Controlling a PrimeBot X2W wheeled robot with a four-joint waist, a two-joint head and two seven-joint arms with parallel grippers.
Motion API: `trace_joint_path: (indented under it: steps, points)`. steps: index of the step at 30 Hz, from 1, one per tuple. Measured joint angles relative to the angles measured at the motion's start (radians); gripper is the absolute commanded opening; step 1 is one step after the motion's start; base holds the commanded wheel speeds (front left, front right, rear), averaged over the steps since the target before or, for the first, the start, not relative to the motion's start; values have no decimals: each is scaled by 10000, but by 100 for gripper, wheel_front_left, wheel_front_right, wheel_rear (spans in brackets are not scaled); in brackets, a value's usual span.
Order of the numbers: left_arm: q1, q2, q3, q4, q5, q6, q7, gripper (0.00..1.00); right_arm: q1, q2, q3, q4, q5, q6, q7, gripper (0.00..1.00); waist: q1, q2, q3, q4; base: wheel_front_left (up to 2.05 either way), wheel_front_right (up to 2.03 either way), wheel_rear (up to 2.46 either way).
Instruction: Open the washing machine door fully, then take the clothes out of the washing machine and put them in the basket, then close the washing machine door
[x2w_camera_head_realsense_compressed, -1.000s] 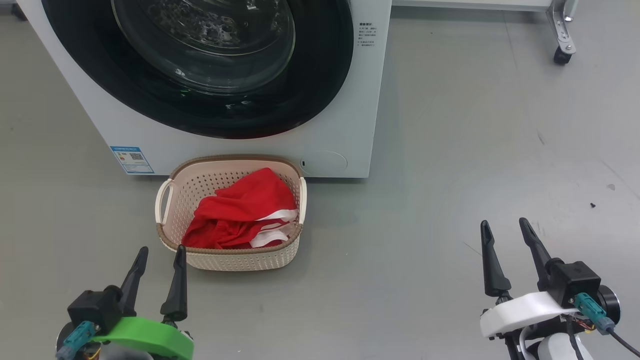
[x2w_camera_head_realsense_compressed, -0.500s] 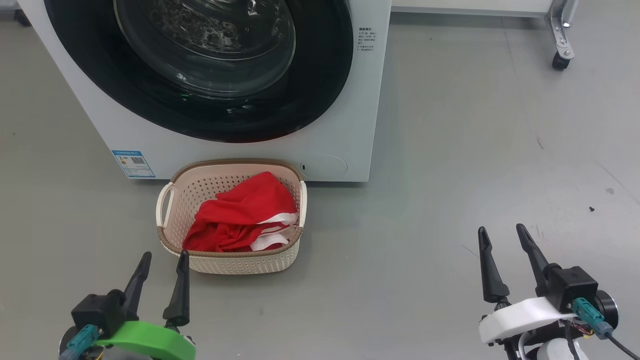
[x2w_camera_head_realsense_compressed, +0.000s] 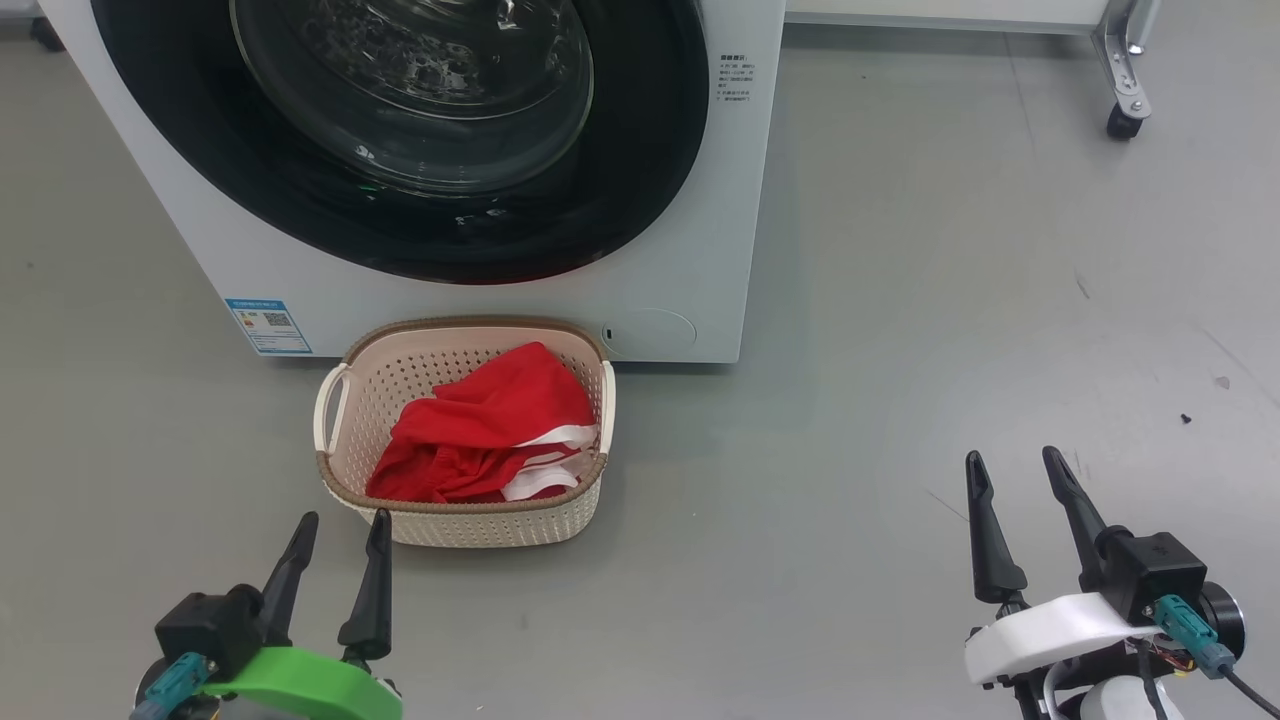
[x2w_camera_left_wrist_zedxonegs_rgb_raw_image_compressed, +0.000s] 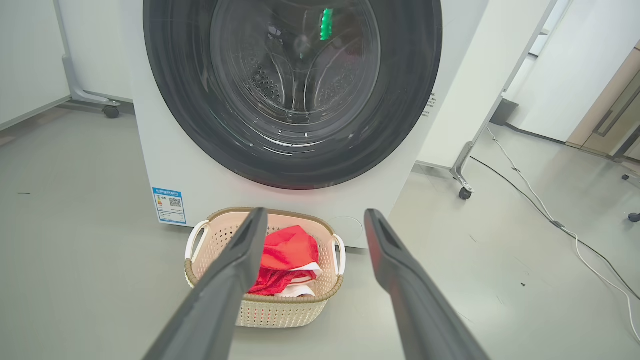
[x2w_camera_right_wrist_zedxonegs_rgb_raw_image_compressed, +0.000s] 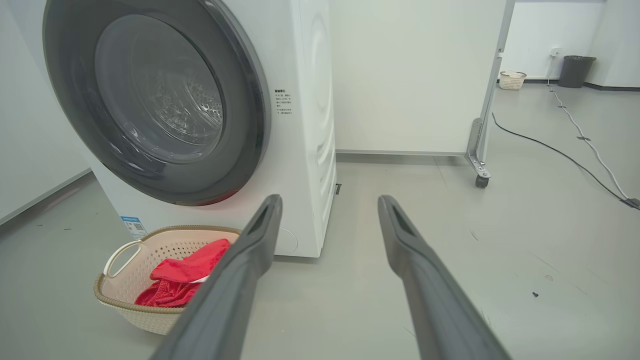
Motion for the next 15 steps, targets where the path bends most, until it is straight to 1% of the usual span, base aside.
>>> trace_joint_path:
  steps: [4, 15]
  points:
    - [0, 12, -159, -17, -81, 0, 0, 100, 0, 17, -38, -12, 0, 2, 0, 100, 0, 0, 10, 10, 0, 0, 0]
    - [0, 169, -161, -29, -188, 0, 0, 100, 0, 46, -94, -36, 0, 15, 0, 100, 0, 0, 41, 9, 0, 0, 0]
